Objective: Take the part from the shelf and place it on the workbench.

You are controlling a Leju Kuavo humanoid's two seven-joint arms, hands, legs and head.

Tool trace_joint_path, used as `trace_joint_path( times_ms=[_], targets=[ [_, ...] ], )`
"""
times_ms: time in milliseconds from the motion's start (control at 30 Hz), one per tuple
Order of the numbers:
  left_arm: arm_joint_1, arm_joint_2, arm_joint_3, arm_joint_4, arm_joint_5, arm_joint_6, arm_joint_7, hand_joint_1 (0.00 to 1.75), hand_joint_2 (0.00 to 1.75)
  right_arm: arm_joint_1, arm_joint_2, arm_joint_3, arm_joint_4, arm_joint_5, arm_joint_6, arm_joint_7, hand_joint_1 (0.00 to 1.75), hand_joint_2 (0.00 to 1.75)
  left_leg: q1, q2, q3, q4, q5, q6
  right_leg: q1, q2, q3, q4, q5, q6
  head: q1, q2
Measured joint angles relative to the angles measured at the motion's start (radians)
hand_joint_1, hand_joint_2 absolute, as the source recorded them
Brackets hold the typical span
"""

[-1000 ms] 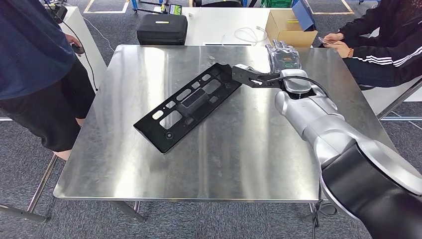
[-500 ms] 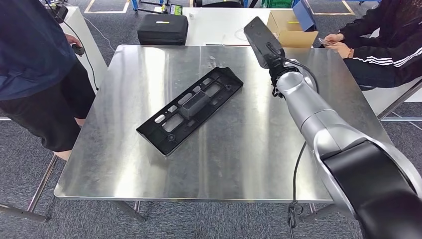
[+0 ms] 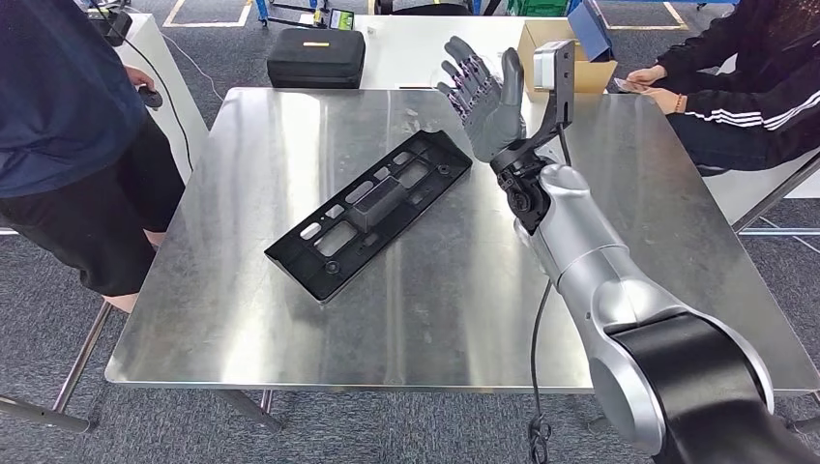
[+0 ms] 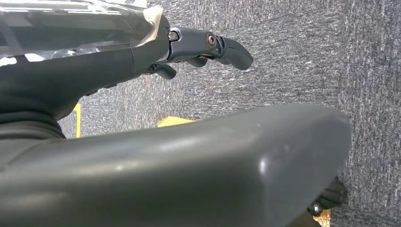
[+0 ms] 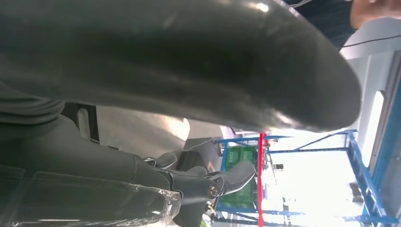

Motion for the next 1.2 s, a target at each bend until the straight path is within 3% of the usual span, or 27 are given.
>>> trace_joint_path(
  times_ms=[100,167,300,400,733,967,1033,1133,1200],
  targets=[
    [0.0,0.0,0.007,0.0,0.016,0.005,0.0,0.0,0.0,0.053,0.002,-0.001,-0.057,-0.044,0.11,-0.03,0.0,0.0,0.0,0.0,0.001,0.0,0.0,0.0,0.0,0.0,0.0,-0.001,0.0,0.0,0.0,0.0],
    [0.0,-0.001,0.018,0.0,0.035,0.014,0.001,0.0,0.0,0.166,0.001,0.024,-0.175,-0.087,0.194,-0.073,0.0,0.0,0.001,-0.001,0.004,0.0,-0.002,-0.001,0.0,0.0,0.0,-0.002,-0.001,0.0,0.0,0.0],
    [0.0,-0.002,0.039,0.0,0.055,0.023,0.009,0.0,0.0,0.467,-0.026,0.178,-0.46,-0.095,0.178,-0.182,0.0,0.0,0.001,-0.002,0.006,-0.001,-0.005,-0.003,0.0,0.0,0.0,-0.003,-0.004,0.002,0.0,0.0],
    [0.001,-0.002,0.051,0.0,0.06,0.027,0.012,0.0,0.0,0.601,-0.058,0.295,-0.597,-0.095,0.146,-0.236,0.0,0.0,0.0,-0.001,0.005,-0.001,-0.005,-0.004,0.0,0.001,-0.002,-0.003,-0.004,0.002,0.0,0.0],
    [0.003,0.0,0.064,0.0,0.068,0.027,0.015,0.0,0.0,0.734,-0.118,0.428,-0.796,-0.108,0.147,-0.255,0.0,0.0,-0.003,0.0,0.006,0.001,-0.007,-0.001,-0.005,0.0,-0.001,-0.005,-0.003,0.003,0.0,0.0],
    [0.005,0.009,0.071,0.0,0.072,0.0,-0.011,0.0,0.0,0.865,-0.119,0.469,-0.888,-0.052,0.103,-0.264,0.0,0.0,-0.011,0.0,0.008,-0.005,-0.007,0.016,-0.014,0.001,0.001,-0.006,-0.006,0.016,-0.001,0.0],
    [0.005,0.011,0.071,0.0,0.071,-0.007,-0.013,0.0,0.0,0.879,-0.117,0.473,-0.901,-0.04,0.097,-0.262,0.0,0.0,-0.004,0.002,0.013,-0.018,0.001,0.026,-0.015,0.001,-0.011,0.025,-0.027,0.016,0.001,0.0],
    [0.005,0.011,0.071,0.0,0.071,-0.011,-0.013,0.0,0.0,0.895,-0.114,0.475,-0.908,-0.027,0.091,-0.254,0.0,0.0,0.002,0.004,0.012,-0.025,0.007,0.032,-0.016,0.002,-0.093,0.196,-0.104,0.009,0.006,0.0],
    [0.006,0.011,0.072,0.0,0.071,-0.012,-0.012,0.0,0.0,0.907,-0.114,0.475,-0.909,-0.023,0.088,-0.251,0.0,0.0,0.003,0.004,0.01,-0.025,0.01,0.029,-0.018,0.002,-0.133,0.272,-0.119,0.019,0.006,0.0]
  ],
)
